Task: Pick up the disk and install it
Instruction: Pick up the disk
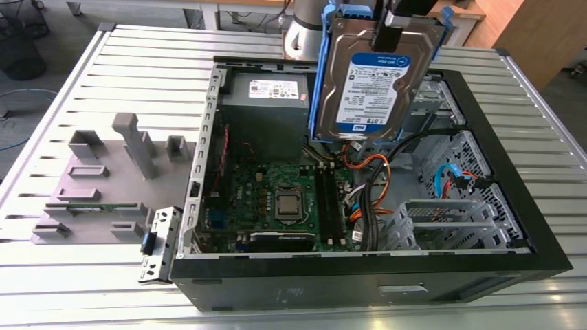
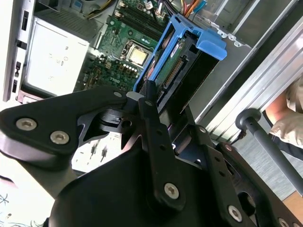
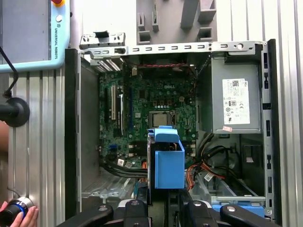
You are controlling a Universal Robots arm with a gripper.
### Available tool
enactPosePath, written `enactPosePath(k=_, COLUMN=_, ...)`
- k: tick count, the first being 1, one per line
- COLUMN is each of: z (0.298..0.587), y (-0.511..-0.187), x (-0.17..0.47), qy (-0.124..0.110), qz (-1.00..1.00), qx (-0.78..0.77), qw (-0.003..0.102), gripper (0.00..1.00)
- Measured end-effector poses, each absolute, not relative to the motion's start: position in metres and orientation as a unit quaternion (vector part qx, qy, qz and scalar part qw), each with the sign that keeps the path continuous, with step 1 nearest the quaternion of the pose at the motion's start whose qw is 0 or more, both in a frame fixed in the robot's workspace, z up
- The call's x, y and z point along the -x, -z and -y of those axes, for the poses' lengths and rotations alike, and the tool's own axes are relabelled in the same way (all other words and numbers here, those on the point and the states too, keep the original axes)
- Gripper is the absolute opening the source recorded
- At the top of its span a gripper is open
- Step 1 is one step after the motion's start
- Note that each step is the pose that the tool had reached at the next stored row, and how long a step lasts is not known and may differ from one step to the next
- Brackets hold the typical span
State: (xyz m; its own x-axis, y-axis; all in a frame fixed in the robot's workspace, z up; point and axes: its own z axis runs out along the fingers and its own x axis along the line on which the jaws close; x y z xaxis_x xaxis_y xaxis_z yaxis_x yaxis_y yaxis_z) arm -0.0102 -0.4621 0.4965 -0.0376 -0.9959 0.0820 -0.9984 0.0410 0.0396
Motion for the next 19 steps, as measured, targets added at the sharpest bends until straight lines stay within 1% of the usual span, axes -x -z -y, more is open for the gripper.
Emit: enactPosePath(k=19, z=0.499, y=-0.496, x=0.01, qy=-0.014, qz=0.72, qx=-0.692, qw=0.043, gripper=0.35)
